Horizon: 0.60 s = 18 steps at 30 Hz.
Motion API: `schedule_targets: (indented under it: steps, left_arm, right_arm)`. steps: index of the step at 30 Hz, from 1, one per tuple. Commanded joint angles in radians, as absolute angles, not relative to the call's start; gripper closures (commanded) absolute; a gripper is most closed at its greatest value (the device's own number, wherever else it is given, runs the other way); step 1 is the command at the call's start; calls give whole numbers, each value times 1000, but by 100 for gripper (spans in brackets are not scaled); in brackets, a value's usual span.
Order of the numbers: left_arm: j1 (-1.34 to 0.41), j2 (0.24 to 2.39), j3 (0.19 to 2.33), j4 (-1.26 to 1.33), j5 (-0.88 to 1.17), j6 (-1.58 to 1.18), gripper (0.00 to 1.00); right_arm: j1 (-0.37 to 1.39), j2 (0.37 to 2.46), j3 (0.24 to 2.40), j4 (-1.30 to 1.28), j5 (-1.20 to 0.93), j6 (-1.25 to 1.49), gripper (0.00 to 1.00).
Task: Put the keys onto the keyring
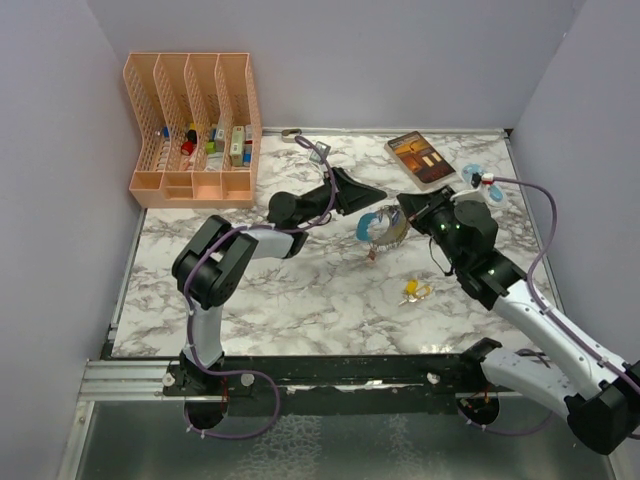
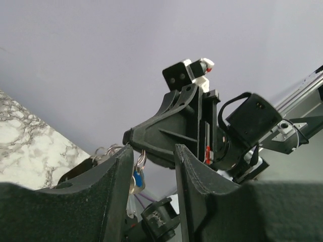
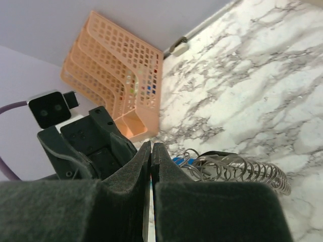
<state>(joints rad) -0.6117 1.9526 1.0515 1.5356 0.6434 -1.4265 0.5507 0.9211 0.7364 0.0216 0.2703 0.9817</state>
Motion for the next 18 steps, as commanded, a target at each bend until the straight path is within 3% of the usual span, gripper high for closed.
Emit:
schedule_targets:
  steps: [1, 6, 10, 18]
  left_arm:
    - [-584, 1944, 1069, 1786, 711, -1436, 58]
    - [-520, 1937, 1140, 1689, 827, -1421, 60]
    - [-486, 1813, 1172, 1264, 909, -1156, 63]
    - [-468, 1779, 1253, 977, 994, -1012, 62]
  right_arm:
    - [553, 953, 889, -173, 322, 947, 99]
    - [552, 1094, 1116, -463, 309, 948, 99]
    - [552, 1222, 1308, -682, 323, 1039, 99]
    - [552, 1364, 1468, -823, 321, 1208, 99]
